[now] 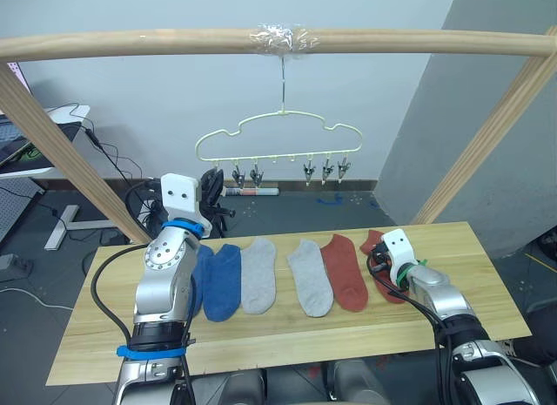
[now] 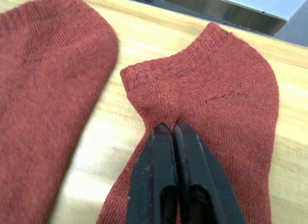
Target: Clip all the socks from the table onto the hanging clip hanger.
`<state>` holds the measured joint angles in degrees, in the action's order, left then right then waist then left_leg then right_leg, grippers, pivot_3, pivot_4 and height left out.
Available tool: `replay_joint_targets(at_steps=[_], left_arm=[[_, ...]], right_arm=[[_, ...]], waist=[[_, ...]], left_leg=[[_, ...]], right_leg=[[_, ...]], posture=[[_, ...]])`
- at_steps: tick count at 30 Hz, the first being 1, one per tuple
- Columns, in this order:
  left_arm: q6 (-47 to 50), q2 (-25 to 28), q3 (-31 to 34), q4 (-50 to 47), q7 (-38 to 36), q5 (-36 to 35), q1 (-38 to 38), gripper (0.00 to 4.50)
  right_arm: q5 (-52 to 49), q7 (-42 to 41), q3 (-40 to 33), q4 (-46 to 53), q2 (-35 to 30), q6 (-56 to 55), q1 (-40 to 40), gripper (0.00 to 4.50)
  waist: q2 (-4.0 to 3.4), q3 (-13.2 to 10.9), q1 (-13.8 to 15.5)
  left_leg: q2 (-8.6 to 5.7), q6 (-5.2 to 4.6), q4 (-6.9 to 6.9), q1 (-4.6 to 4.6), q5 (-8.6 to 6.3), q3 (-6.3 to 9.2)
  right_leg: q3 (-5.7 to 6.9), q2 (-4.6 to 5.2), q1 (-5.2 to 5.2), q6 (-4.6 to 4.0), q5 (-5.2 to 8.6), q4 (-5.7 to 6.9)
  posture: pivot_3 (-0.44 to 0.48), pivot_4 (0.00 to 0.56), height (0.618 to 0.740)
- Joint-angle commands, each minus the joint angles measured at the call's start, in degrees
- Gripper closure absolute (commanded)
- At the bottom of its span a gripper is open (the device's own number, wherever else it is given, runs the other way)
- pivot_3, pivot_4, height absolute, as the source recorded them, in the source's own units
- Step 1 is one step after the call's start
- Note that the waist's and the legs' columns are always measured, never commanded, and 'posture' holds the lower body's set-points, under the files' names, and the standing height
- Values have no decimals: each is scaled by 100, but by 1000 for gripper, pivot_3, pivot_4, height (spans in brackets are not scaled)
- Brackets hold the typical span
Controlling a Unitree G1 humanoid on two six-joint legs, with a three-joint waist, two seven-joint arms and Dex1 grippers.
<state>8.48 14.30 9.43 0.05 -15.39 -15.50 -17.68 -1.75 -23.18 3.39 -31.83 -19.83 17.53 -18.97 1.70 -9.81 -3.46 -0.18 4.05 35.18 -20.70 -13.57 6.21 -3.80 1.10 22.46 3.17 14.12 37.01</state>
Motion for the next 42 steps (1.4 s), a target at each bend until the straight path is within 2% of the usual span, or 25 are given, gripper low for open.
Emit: replay_joint_targets(at_steps=[1, 3, 5, 9, 12, 15, 19, 25, 42], left_arm=[[12, 16, 123, -40, 54, -39, -52, 4261], [107, -11, 158, -43, 59, -130, -84, 4261], [549, -116, 305, -155, 77, -572, -126, 4261], [1813, -383, 932, -356, 345, -1976, -272, 4261], [2870, -572, 1530, -463, 760, -3500, -414, 4261], [3556, -670, 1834, -508, 1246, -4586, -488, 4261], [4051, -742, 2013, -470, 1903, -5666, -514, 4261], [4077, -797, 2120, -377, 2808, -6964, -531, 4261], [3874, -558, 1823, -185, 3612, -8246, -277, 4261]], right_arm=[[-53, -124, -51, 426, -58, 189, 253, 4488], [-60, -197, -44, 835, -86, 163, 370, 4488], [-60, -334, 5, 1560, -180, 82, 537, 4488], [-190, -509, 21, 3250, -283, 474, 854, 4488], [-385, -646, 166, 4585, -313, 924, 1093, 4488], [-546, -735, 364, 5346, -243, 1224, 1132, 4488], [-491, -649, 703, 5585, -18, 1221, 866, 4488], [-427, -752, 1161, 5636, 235, 953, 423, 4488], [-415, -877, 1406, 5593, 375, 744, -106, 4488]], waist=[[0, 0, -1], [0, -1, 0], [-2, -2, 5], [-6, -6, -31], [-5, -6, -38], [-2, -8, -38], [7, -13, -32], [12, -17, 14], [21, -24, 89]], left_leg=[[0, 0, 0, 0, 0, 0], [1, 0, 0, 0, 0, 1], [0, 0, 0, -3, 0, 0], [0, 1, 0, -14, 0, -3], [8, 1, -2, -12, -1, 5], [9, 2, -3, -15, -1, 11], [4, 3, -1, -15, -1, 7], [5, 4, -2, -15, -1, 11], [3, 9, -3, -21, -4, 11]], right_leg=[[0, 0, 0, 0, 0, 0], [1, 0, 0, 0, 0, 1], [1, 0, 3, 0, 0, 1], [-4, 1, 17, 2, 0, 2], [5, -4, 18, 2, 1, 5], [10, -6, 18, 2, 3, 2], [6, -2, 17, 3, 2, -1], [9, -3, 19, 2, 3, -2], [9, 0, 20, 0, 4, -12]], posture=[[-4, 145, 740], [-2, 147, 740], [-2, 147, 740], [2, 150, 740], [2, 152, 740], [-3, 156, 740], [-3, 155, 740], [-3, 157, 740], [7, 159, 740]])
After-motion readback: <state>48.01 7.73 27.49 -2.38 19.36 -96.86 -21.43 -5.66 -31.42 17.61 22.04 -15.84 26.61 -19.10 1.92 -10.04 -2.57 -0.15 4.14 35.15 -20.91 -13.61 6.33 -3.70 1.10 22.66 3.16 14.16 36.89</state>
